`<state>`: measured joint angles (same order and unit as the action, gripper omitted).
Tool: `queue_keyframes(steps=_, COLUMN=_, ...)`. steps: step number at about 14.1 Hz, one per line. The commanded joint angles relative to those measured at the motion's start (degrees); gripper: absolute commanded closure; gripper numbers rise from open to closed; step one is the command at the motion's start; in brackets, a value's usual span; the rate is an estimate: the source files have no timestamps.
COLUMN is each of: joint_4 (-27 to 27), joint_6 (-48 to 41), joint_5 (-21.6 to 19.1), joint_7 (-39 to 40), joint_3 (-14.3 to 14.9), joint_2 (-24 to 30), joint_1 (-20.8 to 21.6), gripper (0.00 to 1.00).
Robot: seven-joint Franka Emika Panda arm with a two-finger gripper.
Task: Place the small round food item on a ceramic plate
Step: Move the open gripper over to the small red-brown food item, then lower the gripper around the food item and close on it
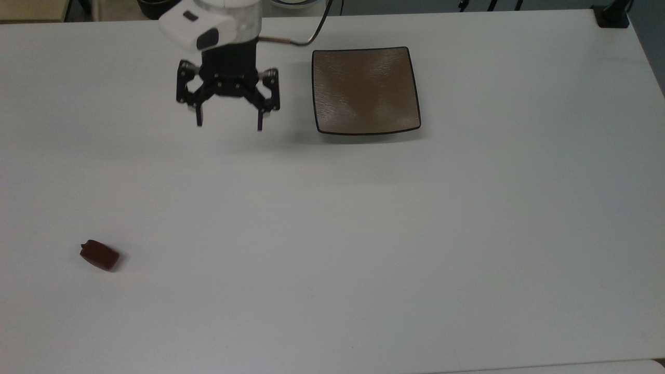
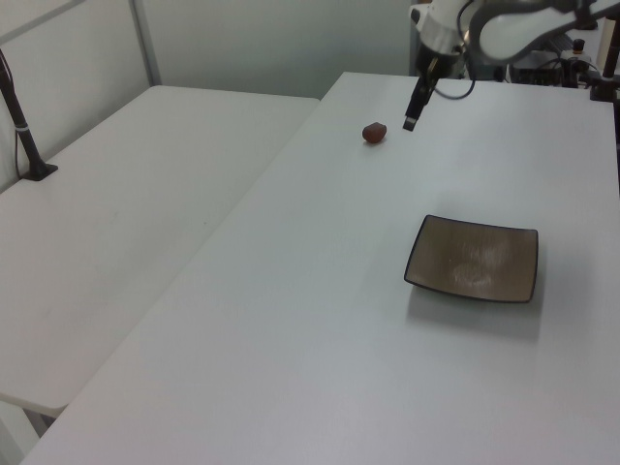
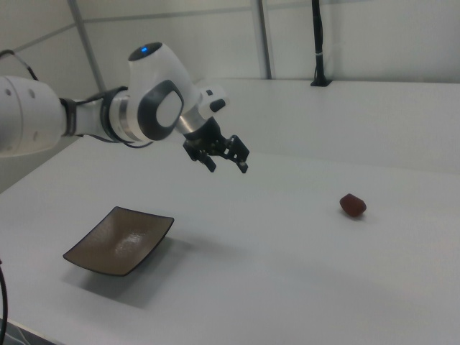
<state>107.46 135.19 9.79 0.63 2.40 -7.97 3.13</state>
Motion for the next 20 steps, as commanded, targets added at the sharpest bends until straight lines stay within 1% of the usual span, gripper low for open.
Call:
queue_keyframes(steps=1, joint_4=-5.8, joint_6=3.9, joint_5=6.8, joint_7=3.0, joint_3=0.5, joint_2=-8.1, joint_1=-2.4, gripper=0.00)
queue_keyframes(steps=3, joint_4=-12.2, joint_6=8.0, joint_5=9.5, joint_7=6.4, joint_3=0.5, joint_2=-15.0, joint_1=-6.3, gripper=0.00)
queue_keyframes(steps=4, joint_4=-13.8, joint_6=8.9, joint_5=10.2, joint_7=8.0, joint_3=0.5, joint_2=-17.1, joint_1=-7.1, gripper=0.00)
queue_keyframes(steps=5, joint_4=-16.4, joint_6=10.1, joint_5=12.1, joint_7=10.0, joint_3=0.5, joint_2=-20.5, joint_1=-8.6, gripper=0.00)
queue_keyframes(steps=8, joint_4=-23.7, joint_6=13.8, joint_5=16.9, joint_7=10.1, joint_3=0.5, joint_2=-28.5, joint_1=-10.5, gripper=0.00)
queue_keyframes(steps=9, joint_4=-25.3, joint_6=15.3, joint_5=17.9, joint_7=10.1, joint_3=0.5, joint_2=-30.2, joint_1=-11.1, gripper=0.00)
queue_keyframes(steps=11, joint_4=-26.6, joint_6=20.0, joint_5=20.1, joint_7=10.1, joint_3=0.5, joint_2=-32.8, joint_1=-12.5, gripper=0.00)
queue_keyframes(steps=13, joint_4=-27.0, joint_6=22.1, joint_5=21.2, joint_7=10.2, joint_3=0.5, joint_2=-33.9, joint_1=-13.5, gripper=0.00)
queue_keyframes(steps=14, joint_4=-28.5, joint_6=22.9, joint_5=21.8, joint_7=10.1, joint_3=0.5, joint_2=-34.6, joint_1=-13.9, gripper=0.00)
queue_keyframes(steps=16, joint_4=-32.4, joint_6=24.6, joint_5=21.8, joint_7=10.0, joint_3=0.0, joint_2=-37.9, joint_1=-15.3, gripper=0.00)
queue_keyframes(steps=18, joint_4=-37.9, joint_6=27.1, joint_5=21.9, joint_7=10.2, joint_3=0.1, joint_2=-43.0, joint_1=-16.1, gripper=0.00)
queue_keyframes(steps=20, joint_4=-39.0, joint_6=27.7, joint_5=21.9, joint_7=10.2, joint_3=0.2, joint_2=-44.6, joint_1=-16.1, gripper=0.00)
